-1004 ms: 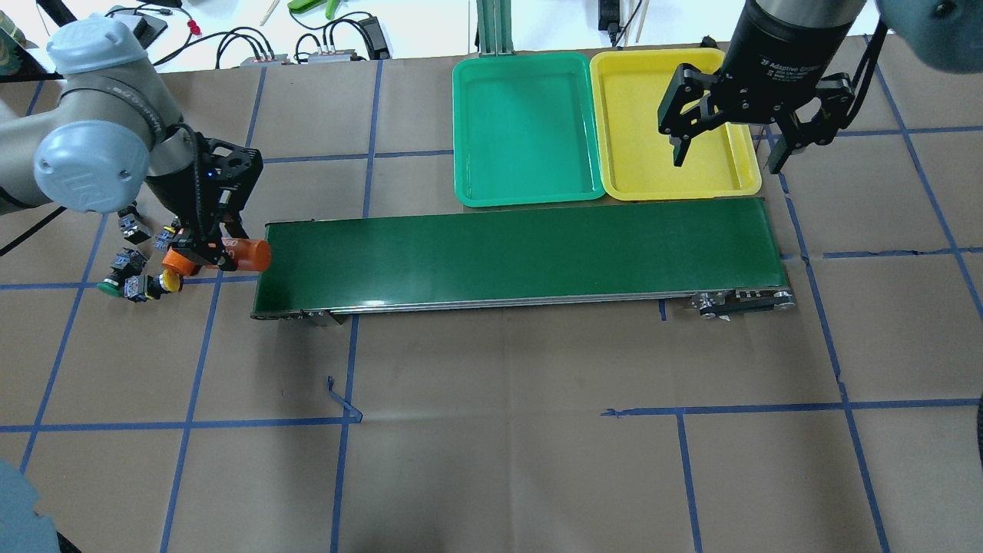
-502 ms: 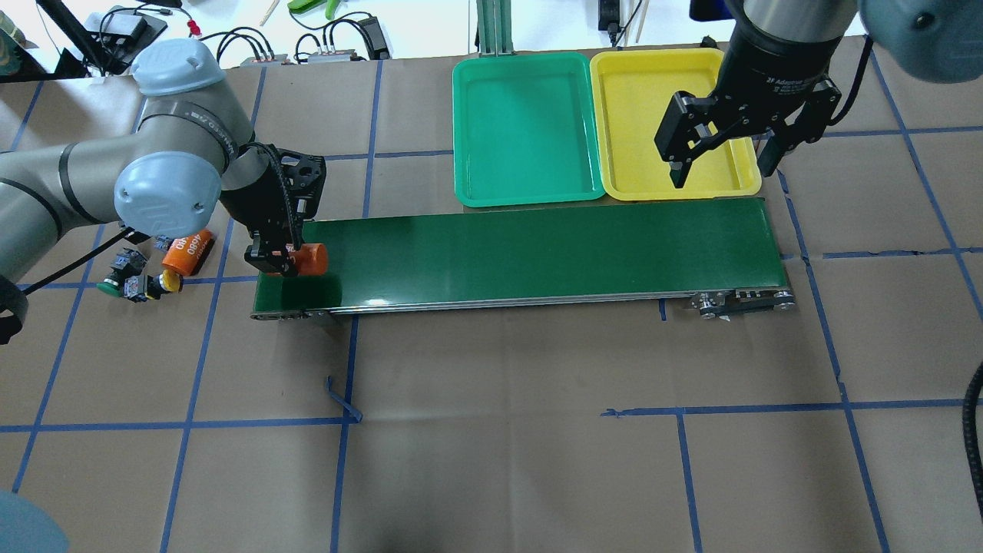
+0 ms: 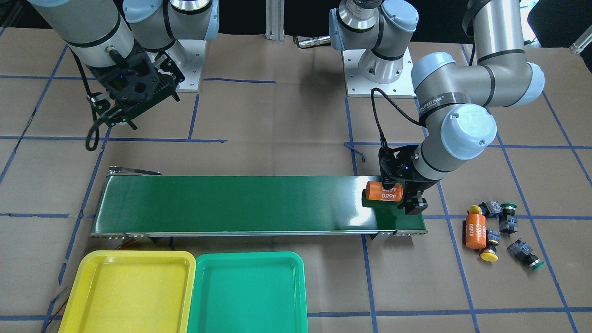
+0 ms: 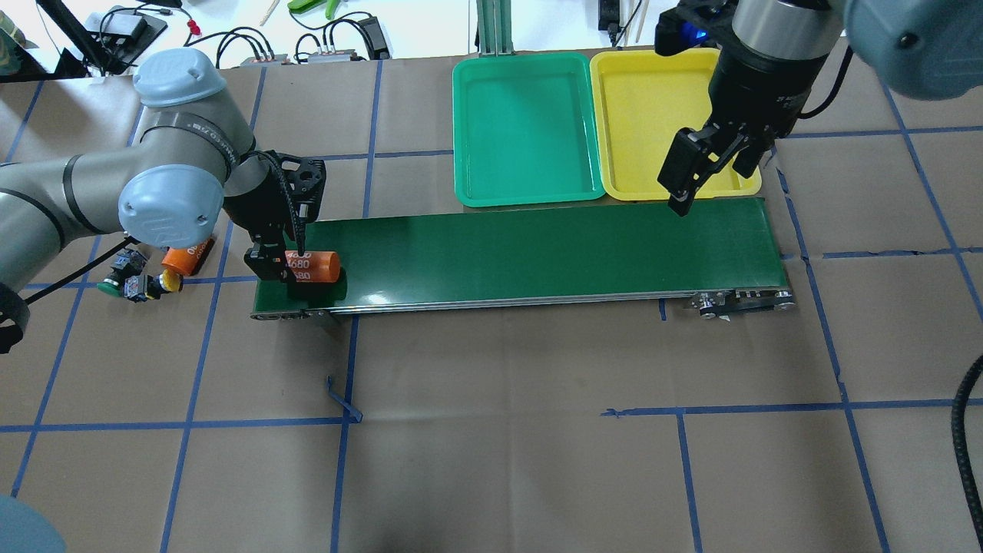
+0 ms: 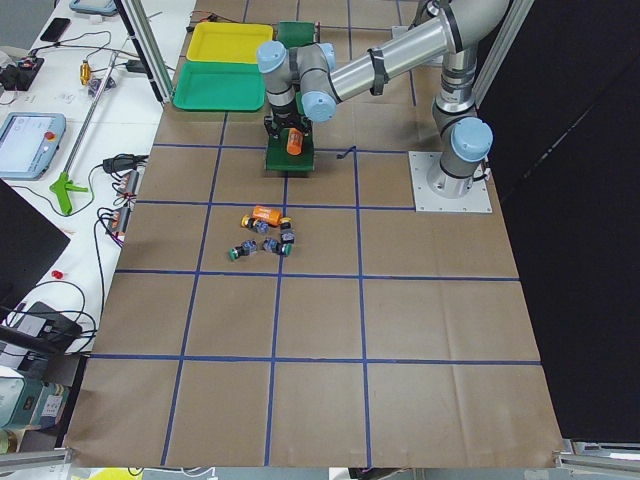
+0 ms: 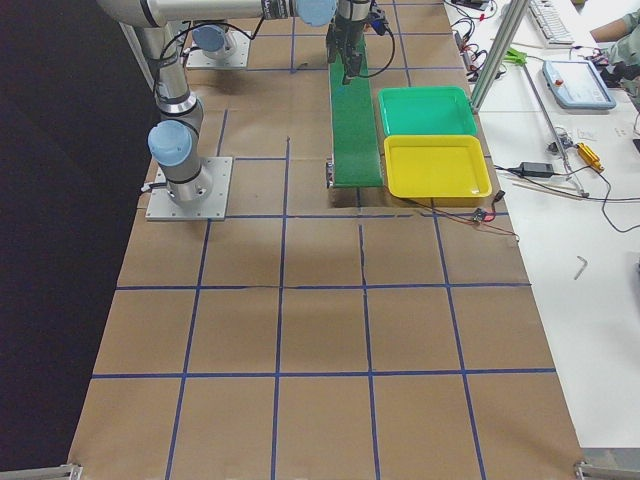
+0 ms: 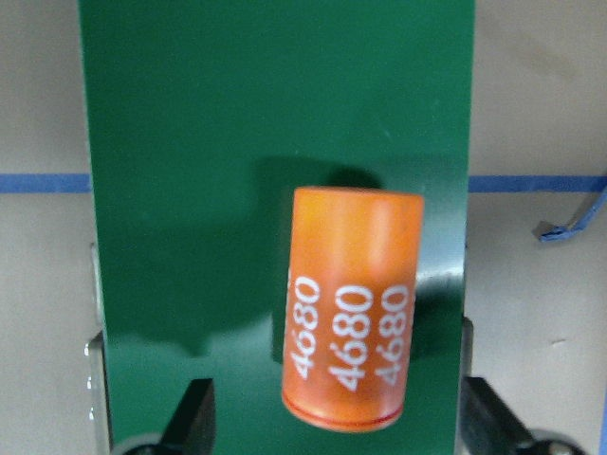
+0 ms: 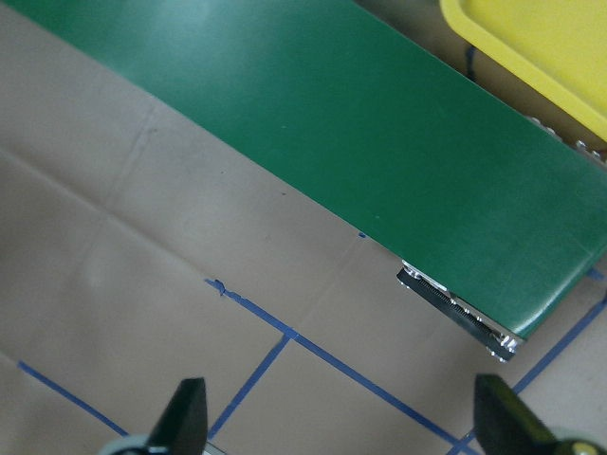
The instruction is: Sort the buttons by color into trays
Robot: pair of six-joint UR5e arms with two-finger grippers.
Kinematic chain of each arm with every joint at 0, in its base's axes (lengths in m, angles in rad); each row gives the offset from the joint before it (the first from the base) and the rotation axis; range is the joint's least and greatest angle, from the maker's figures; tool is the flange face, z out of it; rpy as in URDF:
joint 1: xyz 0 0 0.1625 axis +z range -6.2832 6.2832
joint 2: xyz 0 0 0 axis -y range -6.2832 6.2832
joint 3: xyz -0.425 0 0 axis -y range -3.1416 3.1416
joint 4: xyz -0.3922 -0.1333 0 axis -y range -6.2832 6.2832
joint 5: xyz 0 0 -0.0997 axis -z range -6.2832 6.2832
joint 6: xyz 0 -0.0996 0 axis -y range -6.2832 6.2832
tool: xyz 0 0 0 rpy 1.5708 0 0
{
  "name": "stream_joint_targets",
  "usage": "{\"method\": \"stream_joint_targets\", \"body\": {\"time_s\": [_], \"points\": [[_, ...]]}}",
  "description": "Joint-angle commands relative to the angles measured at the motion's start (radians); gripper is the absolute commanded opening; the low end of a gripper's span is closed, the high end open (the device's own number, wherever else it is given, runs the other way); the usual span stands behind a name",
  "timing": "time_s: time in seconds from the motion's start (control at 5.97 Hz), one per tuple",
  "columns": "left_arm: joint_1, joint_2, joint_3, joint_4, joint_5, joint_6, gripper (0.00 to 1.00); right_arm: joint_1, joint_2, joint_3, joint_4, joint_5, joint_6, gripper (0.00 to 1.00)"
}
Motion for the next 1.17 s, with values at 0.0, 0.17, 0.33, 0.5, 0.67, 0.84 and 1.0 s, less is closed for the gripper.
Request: {"method": "stream_joint_targets", "body": {"time_s": [0.0,0.17,0.33,0.5,0.67,0.84,1.0], "points": [[0.133,0.041,0.010,-0.033,-0.009,-0.082,0.92,0.098,-0.005,0.015,-0.009,-0.028,-0.249,1.00],[0.207,0.053,0.015,-0.024,-0.031,-0.158,0.93,0.138,0.012,0.020,-0.011,-0.048,-0.423,1.00],[0.282,0.044,0.018,0.007,-0.078,-0.274,0.93,0.142,0.018,0.021,-0.026,-0.048,-0.558,1.00],[0.350,0.014,0.018,0.045,-0.138,-0.367,0.98,0.142,0.041,0.021,-0.100,-0.046,-0.649,1.00],[0.356,-0.031,0.021,0.159,-0.131,-0.450,0.98,0.142,0.049,0.023,-0.115,-0.040,-0.670,1.00],[0.356,-0.095,0.046,0.201,-0.125,-0.491,0.98,0.140,0.056,0.058,-0.141,-0.037,-0.679,1.00],[0.356,-0.162,0.102,0.202,-0.032,-0.531,0.98,0.139,0.047,0.120,-0.297,-0.036,-0.734,0.99]]}}
